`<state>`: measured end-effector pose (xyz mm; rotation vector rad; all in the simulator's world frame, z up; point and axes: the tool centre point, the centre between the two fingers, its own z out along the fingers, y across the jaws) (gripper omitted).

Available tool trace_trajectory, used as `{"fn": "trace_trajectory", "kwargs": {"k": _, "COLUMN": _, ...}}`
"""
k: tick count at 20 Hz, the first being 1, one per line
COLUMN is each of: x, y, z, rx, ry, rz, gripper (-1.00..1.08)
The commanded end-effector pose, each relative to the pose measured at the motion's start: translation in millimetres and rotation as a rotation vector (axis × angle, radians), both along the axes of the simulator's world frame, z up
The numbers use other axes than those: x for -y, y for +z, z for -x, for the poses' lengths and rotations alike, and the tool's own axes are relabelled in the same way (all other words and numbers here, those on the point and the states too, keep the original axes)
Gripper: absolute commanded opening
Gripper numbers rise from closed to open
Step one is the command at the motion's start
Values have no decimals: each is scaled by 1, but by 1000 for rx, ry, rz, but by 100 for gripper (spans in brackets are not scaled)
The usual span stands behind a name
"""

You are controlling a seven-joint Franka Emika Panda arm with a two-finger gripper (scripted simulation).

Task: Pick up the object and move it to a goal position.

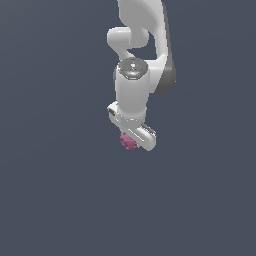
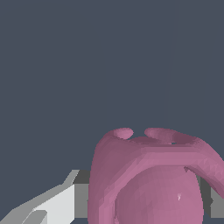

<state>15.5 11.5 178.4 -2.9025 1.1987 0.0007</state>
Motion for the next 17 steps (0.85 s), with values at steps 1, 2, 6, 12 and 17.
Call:
{"fn": "trace_trajectory", "kwargs": {"k": 1, "x": 5, "y": 26, "z": 5, "rx": 0, "ry": 0, "rz": 0, "gripper": -100}}
{"fn": "trace_trajectory", "kwargs": {"k": 2, "x": 7, "y": 36, "z": 7, "rx": 0, "ry": 0, "rz": 0, "gripper": -100}}
{"fn": "trace_trajectory", "kwargs": {"k": 6, "x": 14, "y": 69, "z": 12, "rx": 0, "ry": 0, "rz": 0, "gripper": -100}}
{"fn": "trace_trajectory", "kwargs": {"k": 12, "x": 20, "y": 100, "z": 16, "rx": 0, "ry": 0, "rz": 1, "gripper": -100}}
{"fn": "trace_trajectory", "kwargs": {"k": 17, "x": 21, "y": 108, "z": 17, "rx": 0, "ry": 0, "rz": 2, "gripper": -100}}
